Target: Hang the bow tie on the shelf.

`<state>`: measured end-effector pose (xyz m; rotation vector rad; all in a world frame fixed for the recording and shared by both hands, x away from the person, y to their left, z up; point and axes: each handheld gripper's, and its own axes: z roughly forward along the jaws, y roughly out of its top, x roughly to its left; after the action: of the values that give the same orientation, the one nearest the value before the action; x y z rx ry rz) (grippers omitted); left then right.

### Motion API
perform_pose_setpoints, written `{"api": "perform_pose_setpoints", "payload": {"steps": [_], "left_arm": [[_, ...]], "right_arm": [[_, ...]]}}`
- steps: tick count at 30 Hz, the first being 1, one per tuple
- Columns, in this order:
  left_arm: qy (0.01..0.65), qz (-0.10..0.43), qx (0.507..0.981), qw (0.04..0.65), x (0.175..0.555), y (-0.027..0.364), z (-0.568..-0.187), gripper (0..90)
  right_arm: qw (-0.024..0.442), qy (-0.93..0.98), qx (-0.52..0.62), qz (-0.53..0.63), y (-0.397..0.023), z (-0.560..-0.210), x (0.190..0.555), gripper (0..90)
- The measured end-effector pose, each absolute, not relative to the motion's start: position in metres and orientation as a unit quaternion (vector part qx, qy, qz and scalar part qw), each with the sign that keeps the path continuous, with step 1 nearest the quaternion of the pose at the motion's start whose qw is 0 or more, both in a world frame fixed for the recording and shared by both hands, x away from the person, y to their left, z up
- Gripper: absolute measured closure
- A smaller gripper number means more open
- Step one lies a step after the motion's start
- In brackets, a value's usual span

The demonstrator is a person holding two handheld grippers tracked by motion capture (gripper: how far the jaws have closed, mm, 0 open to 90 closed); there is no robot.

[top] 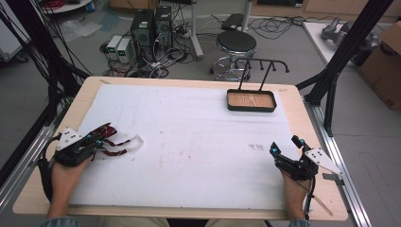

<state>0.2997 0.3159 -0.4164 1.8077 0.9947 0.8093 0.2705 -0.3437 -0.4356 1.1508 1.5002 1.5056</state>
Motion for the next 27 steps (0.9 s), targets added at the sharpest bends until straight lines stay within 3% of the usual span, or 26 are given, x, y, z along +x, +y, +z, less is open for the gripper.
{"api": "perform_pose_setpoints", "payload": {"steps": [14,27], "left_arm": [[0.265,0.314,0.746,0.524,0.318,0.223,-0.353,76.8],[0.175,0.272,0.758,0.566,0.386,0.117,-0.314,76.8]], "right_arm": [[0.347,0.571,0.453,0.590,-0.347,-0.436,0.271,10.9],[0.345,0.569,0.456,0.591,-0.348,-0.436,0.271,10.9]]}}
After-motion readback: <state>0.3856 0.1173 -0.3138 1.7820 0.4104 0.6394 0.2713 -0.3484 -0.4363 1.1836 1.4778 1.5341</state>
